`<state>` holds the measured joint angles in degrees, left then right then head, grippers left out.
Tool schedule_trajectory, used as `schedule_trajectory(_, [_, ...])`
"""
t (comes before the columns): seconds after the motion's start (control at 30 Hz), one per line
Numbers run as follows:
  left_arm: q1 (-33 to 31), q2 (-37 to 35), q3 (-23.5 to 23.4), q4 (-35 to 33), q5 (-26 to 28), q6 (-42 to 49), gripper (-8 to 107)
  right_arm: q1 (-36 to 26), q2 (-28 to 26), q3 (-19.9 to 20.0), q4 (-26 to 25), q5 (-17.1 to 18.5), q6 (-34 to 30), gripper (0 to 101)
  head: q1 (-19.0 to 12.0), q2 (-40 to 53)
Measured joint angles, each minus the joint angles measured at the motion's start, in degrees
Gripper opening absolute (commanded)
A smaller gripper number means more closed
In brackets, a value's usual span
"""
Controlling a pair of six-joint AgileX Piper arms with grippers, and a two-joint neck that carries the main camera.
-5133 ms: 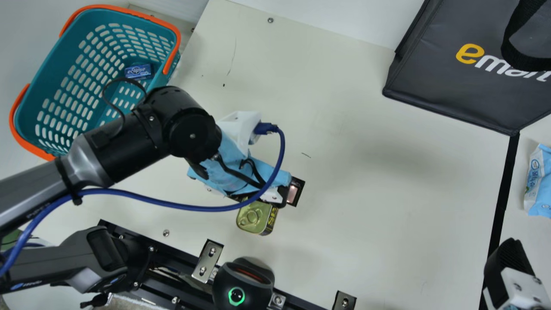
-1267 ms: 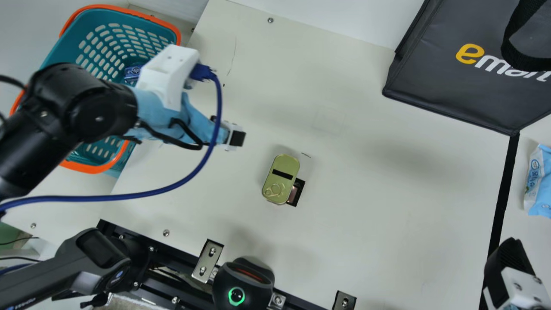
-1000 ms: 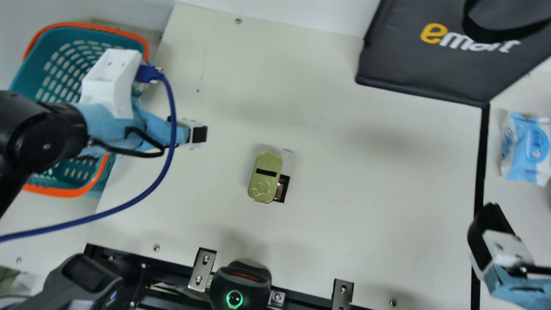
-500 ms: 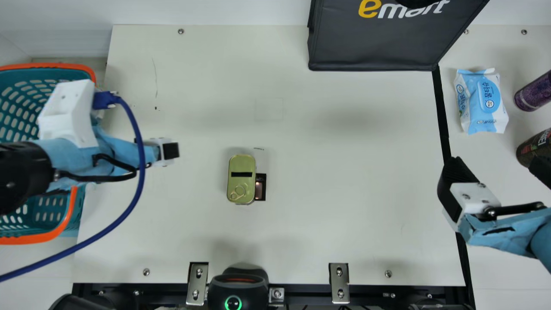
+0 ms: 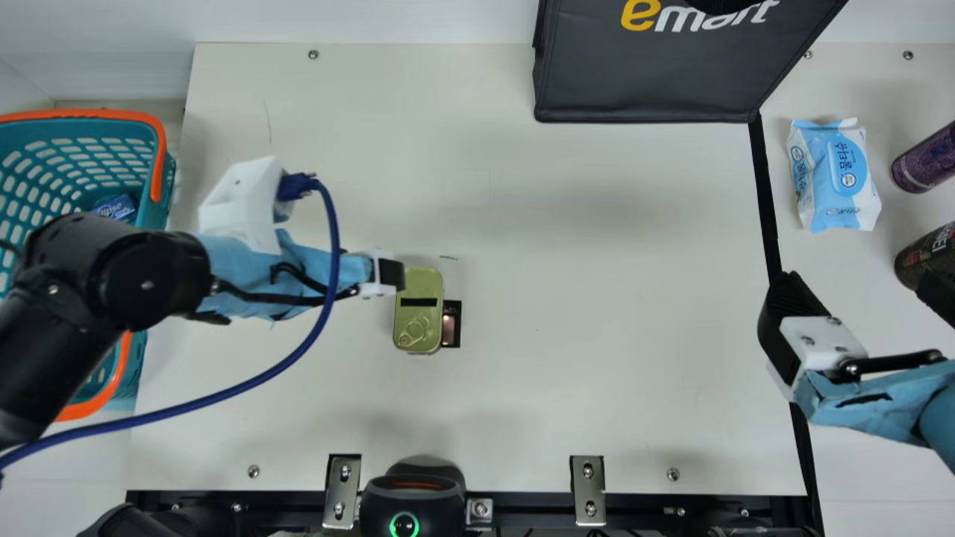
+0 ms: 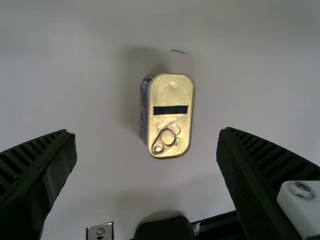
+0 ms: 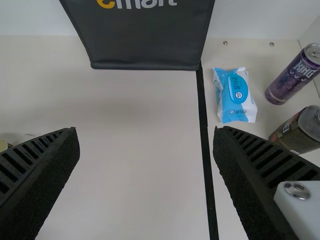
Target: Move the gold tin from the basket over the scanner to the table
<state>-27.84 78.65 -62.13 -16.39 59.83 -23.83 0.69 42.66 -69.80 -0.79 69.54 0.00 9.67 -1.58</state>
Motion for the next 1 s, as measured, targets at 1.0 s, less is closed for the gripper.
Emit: schedule_trajectory(1.0, [-15.3, 19.9, -5.9, 15.0, -5.6, -16.6, 90, 0.0, 0.0, 0.0, 0.0, 0.0, 0.0, 95, -0.1, -0.1])
